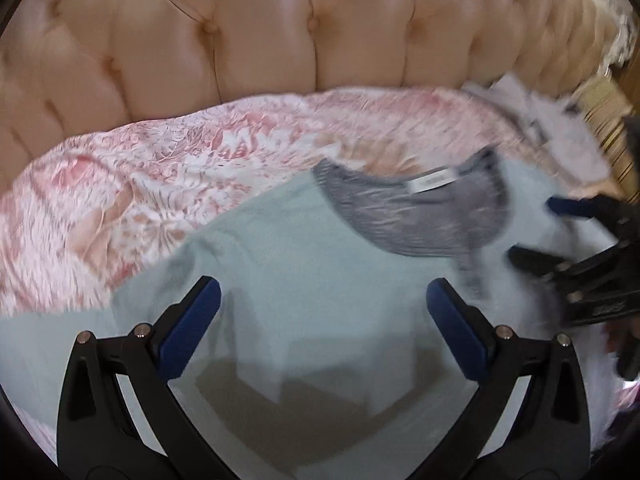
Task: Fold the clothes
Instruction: 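Move the right tool over the shirt toward the sleeve cuff beside the pocket, then grasp the light blue sleeve cuff with the right tool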
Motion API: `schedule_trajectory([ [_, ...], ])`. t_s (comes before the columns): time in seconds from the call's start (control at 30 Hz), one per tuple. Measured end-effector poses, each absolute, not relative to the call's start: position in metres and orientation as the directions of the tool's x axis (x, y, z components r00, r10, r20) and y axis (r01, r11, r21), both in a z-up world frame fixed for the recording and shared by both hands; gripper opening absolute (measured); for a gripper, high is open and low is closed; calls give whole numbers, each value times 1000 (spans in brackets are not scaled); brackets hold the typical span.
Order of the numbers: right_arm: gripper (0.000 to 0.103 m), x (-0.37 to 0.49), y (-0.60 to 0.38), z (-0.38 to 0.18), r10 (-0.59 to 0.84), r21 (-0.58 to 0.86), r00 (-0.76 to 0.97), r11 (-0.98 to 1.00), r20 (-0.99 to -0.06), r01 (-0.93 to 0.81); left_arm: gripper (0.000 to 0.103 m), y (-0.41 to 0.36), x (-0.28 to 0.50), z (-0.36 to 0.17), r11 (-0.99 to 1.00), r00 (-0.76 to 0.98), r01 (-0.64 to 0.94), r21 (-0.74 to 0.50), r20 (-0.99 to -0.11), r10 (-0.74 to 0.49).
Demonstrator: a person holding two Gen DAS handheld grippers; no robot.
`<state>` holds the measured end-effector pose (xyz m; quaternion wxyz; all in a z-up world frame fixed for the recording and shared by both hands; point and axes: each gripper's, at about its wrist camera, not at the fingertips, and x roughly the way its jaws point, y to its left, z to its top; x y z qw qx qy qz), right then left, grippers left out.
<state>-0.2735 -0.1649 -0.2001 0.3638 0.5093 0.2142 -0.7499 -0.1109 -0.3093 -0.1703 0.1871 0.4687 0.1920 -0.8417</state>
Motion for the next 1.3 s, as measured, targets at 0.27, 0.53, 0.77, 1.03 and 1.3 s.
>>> schedule_trajectory([
  [0.27,103,-268,-22,-150,-475,211,-327,-775,-817,596,103,-202,-103,-154,-961,-514,262,-84,-855,-65],
  [0.53,103,-240,64,-153,-377,146,-354,-833,-856,534,103,-178,-131,-179,-956,-411,287,-58,-909,-68],
  [0.77,103,-139,36,-167,-493,185,-198,-623,-847,760,103,-178,-132,-180,-959,-401,278,-56,-914,-63],
  [1.03,103,-105,36,-190,-406,57,-244,-603,-881,796,103,-179,-134,-182,-962,-389,267,-55,-919,-56],
  [1.3,103,-212,184,-148,-549,419,-452,-833,-703,362,103,-178,-132,-181,-962,-406,267,-59,-912,-57],
])
